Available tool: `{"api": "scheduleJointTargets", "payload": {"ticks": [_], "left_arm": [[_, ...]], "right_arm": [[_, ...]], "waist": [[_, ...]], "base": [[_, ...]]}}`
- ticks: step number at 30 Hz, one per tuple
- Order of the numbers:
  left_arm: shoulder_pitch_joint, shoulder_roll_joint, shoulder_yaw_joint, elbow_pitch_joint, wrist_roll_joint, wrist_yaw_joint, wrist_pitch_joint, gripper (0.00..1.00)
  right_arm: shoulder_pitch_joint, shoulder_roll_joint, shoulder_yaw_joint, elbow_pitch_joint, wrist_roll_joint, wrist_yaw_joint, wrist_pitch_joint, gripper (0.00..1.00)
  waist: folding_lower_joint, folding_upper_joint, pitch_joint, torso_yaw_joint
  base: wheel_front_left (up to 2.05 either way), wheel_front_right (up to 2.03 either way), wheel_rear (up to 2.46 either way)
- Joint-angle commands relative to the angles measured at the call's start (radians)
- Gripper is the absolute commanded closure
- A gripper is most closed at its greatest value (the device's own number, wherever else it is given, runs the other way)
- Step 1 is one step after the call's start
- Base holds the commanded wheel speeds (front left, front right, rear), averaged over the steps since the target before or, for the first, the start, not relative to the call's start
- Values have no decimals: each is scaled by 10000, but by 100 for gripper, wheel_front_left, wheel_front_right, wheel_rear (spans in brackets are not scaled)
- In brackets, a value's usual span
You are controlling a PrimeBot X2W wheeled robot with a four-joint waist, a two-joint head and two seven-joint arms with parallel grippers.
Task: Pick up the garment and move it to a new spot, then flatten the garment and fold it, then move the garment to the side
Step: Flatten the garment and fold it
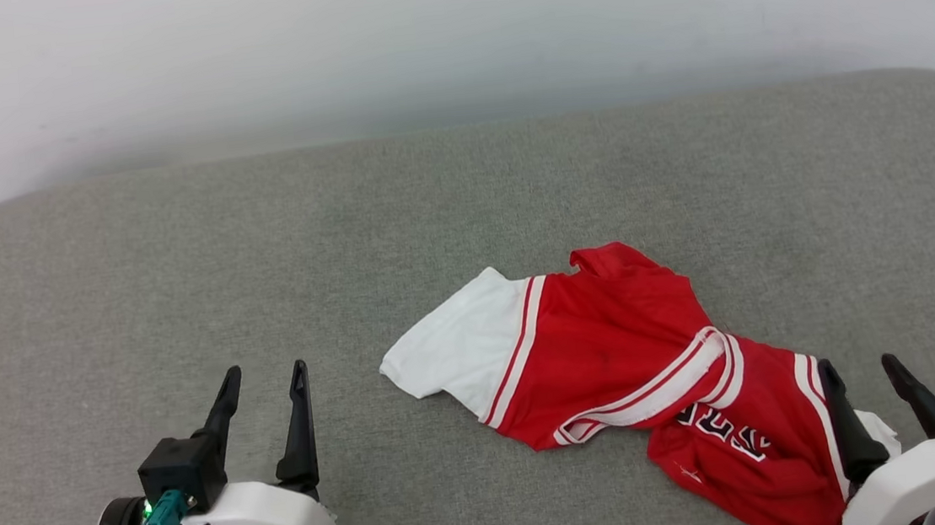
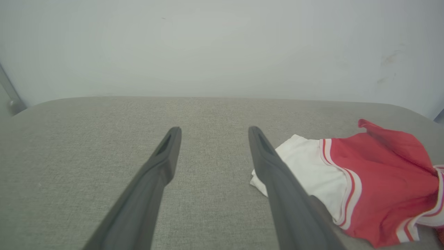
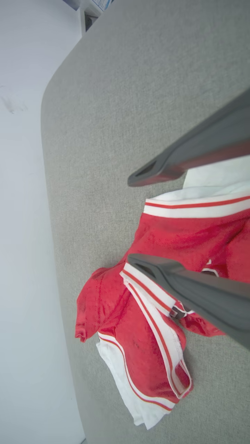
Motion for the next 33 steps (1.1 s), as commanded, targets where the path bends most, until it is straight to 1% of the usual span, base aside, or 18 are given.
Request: {"api": "scheduleJointTargets", "payload": {"ticks": [1, 4, 7, 13, 15, 18, 23, 28, 32, 33], "left_arm": [[156, 47, 26, -5, -30, 59, 46, 0], [321, 129, 52, -62, -16, 176, 155, 0], [502, 256, 57, -133, 58, 302, 321, 0], [601, 524, 79, -409, 139, 419, 635, 0], [433, 638, 15, -473, 159, 349, 806, 0], [-16, 822, -163, -497, 83, 92, 1427, 0], [-1230, 1088, -530, -371, -140, -541, 2879, 0], [-2462, 1215, -1003, 22, -469, -1216, 4559, 0], [-3176, 1223, -1416, 491, -746, -1567, 5864, 0], [-3447, 1261, -1582, 746, -891, -1670, 6480, 0]], "right_arm": [[-98, 1, 132, -24, -107, -3, -240, 0], [-167, -15, 439, -176, -245, -5, -839, 0], [-130, 66, 783, -440, -384, -5, -1056, 0], [365, 229, 1191, -1183, -564, -5, -883, 0], [476, 279, 1254, -1428, -576, -5, -794, 0], [622, 333, 1379, -1761, -546, -5, -685, 0], [459, 382, 1461, -1980, -476, -5, -474, 0], [136, 400, 1527, -1868, -394, -3, -570, 0], [-80, 403, 1570, -1763, -276, -5, -657, 0], [-205, 402, 1594, -1734, -238, -3, -746, 0]], "waist": [[0, 0, -191, 56], [0, 0, -419, 130], [0, 0, -622, 184], [0, 0, -875, 242], [0, 0, -850, 214], [0, 0, -642, 112], [0, 0, -29, -167], [0, 0, 596, -546], [0, 0, 1088, -820], [0, 0, 1344, -954]], "base": [[0, 0, 0], [0, 0, 0], [0, 0, 0], [0, 0, 0], [0, 0, 0], [0, 0, 0], [0, 0, 0], [0, 0, 0], [0, 0, 0], [0, 0, 0]]}}
